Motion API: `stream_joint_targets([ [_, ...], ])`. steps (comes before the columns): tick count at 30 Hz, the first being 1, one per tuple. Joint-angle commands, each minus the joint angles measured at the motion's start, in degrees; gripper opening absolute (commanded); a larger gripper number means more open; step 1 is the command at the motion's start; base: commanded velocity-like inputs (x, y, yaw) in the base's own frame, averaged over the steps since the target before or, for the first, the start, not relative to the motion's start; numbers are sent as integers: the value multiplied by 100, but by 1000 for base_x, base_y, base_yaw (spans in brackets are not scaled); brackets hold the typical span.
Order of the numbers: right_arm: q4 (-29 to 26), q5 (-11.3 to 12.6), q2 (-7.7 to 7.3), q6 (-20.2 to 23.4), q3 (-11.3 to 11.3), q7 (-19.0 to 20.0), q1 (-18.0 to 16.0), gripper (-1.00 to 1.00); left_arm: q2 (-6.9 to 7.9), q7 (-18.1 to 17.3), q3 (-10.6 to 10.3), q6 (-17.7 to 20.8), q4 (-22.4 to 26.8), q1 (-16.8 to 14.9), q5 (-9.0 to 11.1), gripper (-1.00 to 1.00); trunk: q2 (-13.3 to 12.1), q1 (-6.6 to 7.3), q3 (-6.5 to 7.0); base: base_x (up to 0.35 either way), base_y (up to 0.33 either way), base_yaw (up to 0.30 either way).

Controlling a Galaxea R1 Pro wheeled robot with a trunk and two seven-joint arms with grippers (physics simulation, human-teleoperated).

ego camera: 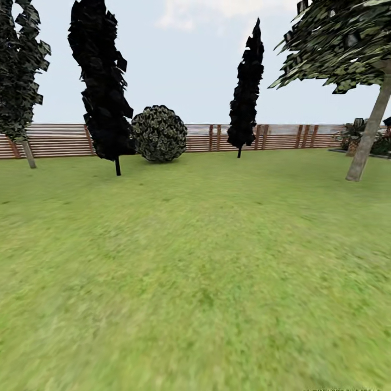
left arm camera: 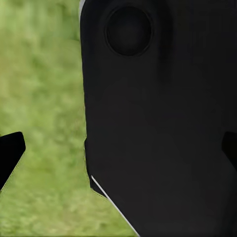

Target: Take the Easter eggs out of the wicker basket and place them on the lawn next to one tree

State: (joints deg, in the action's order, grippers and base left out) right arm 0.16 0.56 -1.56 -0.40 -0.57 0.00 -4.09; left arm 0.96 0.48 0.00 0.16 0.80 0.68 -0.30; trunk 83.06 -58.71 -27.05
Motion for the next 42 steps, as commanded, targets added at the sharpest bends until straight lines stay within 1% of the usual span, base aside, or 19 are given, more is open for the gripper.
stream_joint_targets([
  [1, 2, 6, -1, -4, -5, 0, -4, 100, 1, 5, 0, 2, 8, 3, -1, 100, 2, -2, -7, 224, -241, -300],
  [42, 1, 6, -2, -4, -7, 0, -4, 100, 1, 5, 0, 2, 8, 3, 3, 100, 2, -2, -97, 224, -241, -300],
])
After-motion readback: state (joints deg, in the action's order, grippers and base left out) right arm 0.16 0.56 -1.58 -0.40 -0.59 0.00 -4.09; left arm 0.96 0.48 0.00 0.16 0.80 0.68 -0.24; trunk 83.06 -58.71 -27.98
